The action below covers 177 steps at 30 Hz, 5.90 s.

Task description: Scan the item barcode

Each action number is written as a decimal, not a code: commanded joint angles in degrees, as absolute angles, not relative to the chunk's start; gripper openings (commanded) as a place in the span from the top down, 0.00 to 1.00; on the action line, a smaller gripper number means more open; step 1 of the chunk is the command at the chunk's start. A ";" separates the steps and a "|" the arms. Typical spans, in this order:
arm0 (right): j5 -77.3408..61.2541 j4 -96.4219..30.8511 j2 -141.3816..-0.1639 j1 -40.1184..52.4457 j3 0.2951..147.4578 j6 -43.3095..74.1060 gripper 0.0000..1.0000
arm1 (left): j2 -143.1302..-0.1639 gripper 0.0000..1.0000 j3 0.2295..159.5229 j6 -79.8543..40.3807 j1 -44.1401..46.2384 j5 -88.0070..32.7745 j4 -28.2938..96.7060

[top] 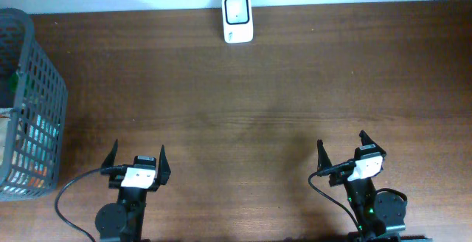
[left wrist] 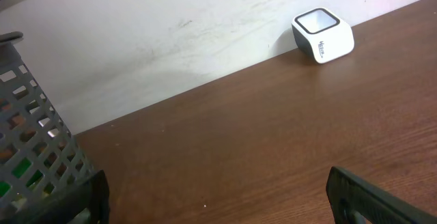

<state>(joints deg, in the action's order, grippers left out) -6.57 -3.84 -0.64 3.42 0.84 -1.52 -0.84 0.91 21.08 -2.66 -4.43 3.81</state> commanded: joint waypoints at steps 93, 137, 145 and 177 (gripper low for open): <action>-6.92 -3.79 -0.51 3.31 0.32 -1.28 0.02 | -121.99 0.32 108.36 13.67 -47.51 -21.28 71.02; -6.92 -3.79 -0.51 3.29 0.32 -1.28 0.02 | -122.13 1.00 120.49 7.99 -45.89 -11.35 74.39; -6.92 -3.79 -0.51 3.31 0.32 -1.28 0.02 | -122.13 1.00 136.00 2.02 -45.65 -15.73 79.90; -6.92 -3.79 -0.51 3.31 0.32 -1.28 0.02 | -107.42 1.00 144.73 -5.23 3.62 -13.65 95.22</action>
